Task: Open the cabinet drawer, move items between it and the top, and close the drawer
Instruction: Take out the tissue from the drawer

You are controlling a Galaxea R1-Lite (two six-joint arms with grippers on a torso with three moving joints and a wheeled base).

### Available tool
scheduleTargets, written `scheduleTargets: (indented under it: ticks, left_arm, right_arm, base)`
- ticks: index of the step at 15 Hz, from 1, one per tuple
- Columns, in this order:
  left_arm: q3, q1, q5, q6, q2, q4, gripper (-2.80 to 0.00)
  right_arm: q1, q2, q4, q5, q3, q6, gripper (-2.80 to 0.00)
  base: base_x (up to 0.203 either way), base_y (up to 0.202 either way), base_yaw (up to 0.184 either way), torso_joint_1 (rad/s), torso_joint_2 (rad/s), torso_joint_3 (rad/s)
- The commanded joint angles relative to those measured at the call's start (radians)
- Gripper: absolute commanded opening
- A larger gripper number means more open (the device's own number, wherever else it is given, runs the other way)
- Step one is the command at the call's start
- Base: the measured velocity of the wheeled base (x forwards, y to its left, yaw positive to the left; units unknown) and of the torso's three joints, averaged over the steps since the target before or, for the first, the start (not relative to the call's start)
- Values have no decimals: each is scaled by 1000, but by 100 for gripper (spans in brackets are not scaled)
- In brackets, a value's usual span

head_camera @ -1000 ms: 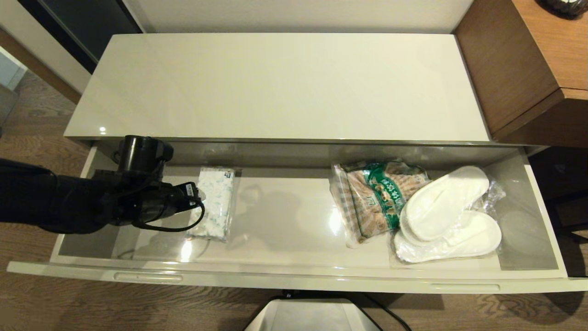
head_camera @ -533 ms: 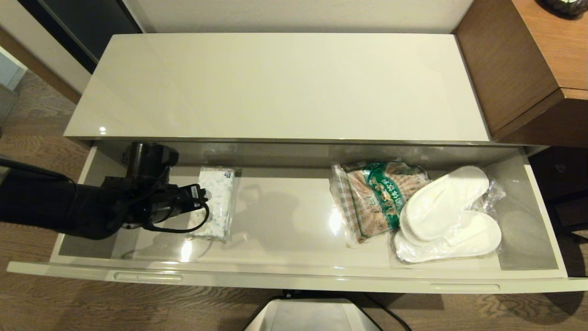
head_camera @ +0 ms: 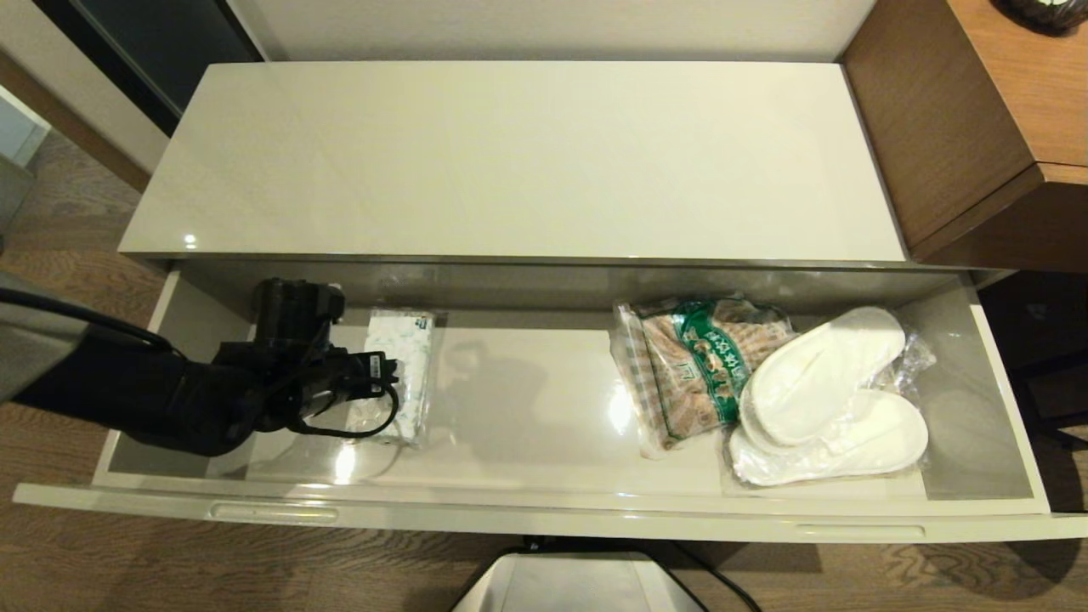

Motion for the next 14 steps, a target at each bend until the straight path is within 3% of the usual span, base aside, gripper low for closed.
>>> scheduleTargets:
  ticks: [1,14]
  left_arm:
    - [-1,0,1,0,31,-4,0]
    - [-23,4,3,20,134,-93,0]
  right_arm:
    - [0,-14,-1,0,3,1,-280]
    - [0,-14,-1,0,3,1,-280]
  base:
    - [0,0,0,0,0,0]
    - [0,0,0,0,0,0]
